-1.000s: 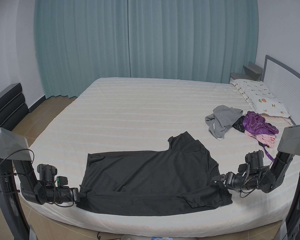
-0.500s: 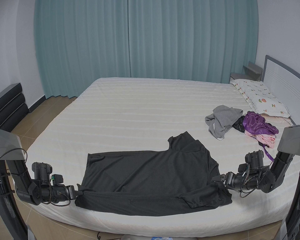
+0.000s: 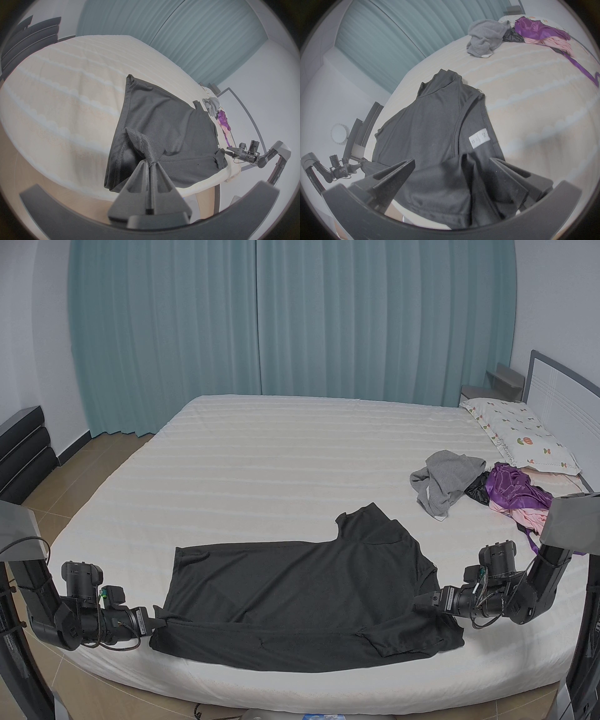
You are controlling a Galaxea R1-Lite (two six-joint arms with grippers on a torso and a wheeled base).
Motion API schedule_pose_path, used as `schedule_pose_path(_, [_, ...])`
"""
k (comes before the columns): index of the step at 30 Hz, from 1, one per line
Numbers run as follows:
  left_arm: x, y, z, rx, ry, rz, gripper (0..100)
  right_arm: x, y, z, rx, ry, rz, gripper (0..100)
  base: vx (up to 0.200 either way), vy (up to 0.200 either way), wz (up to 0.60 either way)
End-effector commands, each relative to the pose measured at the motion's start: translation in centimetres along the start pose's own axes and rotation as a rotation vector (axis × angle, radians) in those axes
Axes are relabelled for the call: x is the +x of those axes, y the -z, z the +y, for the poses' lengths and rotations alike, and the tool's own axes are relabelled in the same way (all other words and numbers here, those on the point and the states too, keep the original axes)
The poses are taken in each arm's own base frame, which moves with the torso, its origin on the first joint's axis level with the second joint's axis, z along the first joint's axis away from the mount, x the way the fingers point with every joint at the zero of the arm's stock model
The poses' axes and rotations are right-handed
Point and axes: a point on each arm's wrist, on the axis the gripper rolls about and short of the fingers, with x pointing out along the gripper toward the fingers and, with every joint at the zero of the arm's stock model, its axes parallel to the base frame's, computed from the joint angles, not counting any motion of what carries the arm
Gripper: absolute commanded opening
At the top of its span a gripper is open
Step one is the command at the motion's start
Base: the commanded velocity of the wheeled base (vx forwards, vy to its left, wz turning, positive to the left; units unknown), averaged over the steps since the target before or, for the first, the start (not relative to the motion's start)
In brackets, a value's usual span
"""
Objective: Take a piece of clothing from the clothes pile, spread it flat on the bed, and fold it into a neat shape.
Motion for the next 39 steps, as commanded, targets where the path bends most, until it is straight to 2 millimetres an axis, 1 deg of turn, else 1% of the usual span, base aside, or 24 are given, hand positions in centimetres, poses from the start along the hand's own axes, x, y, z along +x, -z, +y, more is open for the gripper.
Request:
schedule_pose_path(1, [0.2, 0.0, -0.2, 0.006, 0.005, 0.004, 0, 2.1, 0.7, -0.5, -0.016, -0.015, 0.026, 100, 0.0, 0.0, 0.0])
schedule_pose_path(3, [0.2, 0.0, -0.2, 0.006, 0.005, 0.003, 0, 2.3, 0.7, -0.5, -0.03, -0.028, 0.026, 100, 0.0, 0.0, 0.0])
schedule_pose_path(6, [0.2, -0.1, -0.2, 0.007, 0.006, 0.002, 0, 2.3, 0.7, -0.5, -0.052, -0.032, 0.027, 100, 0.0, 0.0, 0.0])
schedule_pose_path(7, [0.2, -0.1, -0.2, 0.008, 0.006, 0.001, 0, 2.2, 0.7, -0.5, -0.053, -0.031, 0.026, 0, 0.0, 0.0, 0.0])
schedule_pose_path(12, [0.2, -0.2, -0.2, 0.008, 0.005, 0.0, 0, 1.1, 0.6, -0.8, -0.038, -0.06, 0.03, 0, 0.0, 0.0, 0.0])
schedule_pose_path(18, [0.1, -0.2, -0.2, 0.009, 0.005, -0.001, 0, 0.8, 0.9, -0.9, -0.032, -0.064, 0.039, 0, 0.0, 0.0, 0.0])
schedule_pose_path(22, [0.0, -0.1, -0.3, 0.006, 0.005, -0.002, 0, -0.2, 0.3, -0.4, -0.024, -0.08, 0.013, 0, 0.0, 0.0, 0.0])
schedule_pose_path(30, [-0.6, 0.5, -0.4, -0.011, 0.001, 0.009, 0, -2.6, -0.3, -0.6, 0.03, -0.092, -0.027, 0, 0.0, 0.0, 0.0])
schedule_pose_path(31, [-0.6, 0.5, -0.4, -0.011, 0.001, 0.009, 0, -2.6, -0.3, -0.6, 0.03, -0.092, -0.027, 0, 0.0, 0.0, 0.0])
schedule_pose_path(32, [-0.8, 0.7, -0.4, -0.015, -0.001, 0.011, 0, -3.3, -0.3, -0.5, 0.032, -0.115, -0.031, 0, 0.0, 0.0, 0.0])
schedule_pose_path(33, [-0.9, 0.7, -0.4, -0.016, -0.002, 0.012, 0, -3.5, -0.4, -0.5, 0.032, -0.12, -0.033, 0, 0.0, 0.0, 0.0])
schedule_pose_path(34, [-1.1, 0.8, -0.5, -0.014, -0.001, 0.01, 0, -4.1, -0.3, -0.6, 0.038, -0.126, -0.036, 0, 0.0, 0.0, 0.0])
schedule_pose_path(36, [-1.2, 0.9, -0.6, -0.013, 0.0, 0.007, 0, -4.4, -0.2, -0.5, 0.039, -0.128, -0.035, 0, 0.0, 0.0, 0.0])
schedule_pose_path(39, [-2.1, 1.0, -1.1, -0.007, 0.005, -0.008, 0, -5.6, 0.1, -0.9, 0.051, -0.126, -0.05, 0, 0.0, 0.0, 0.0])
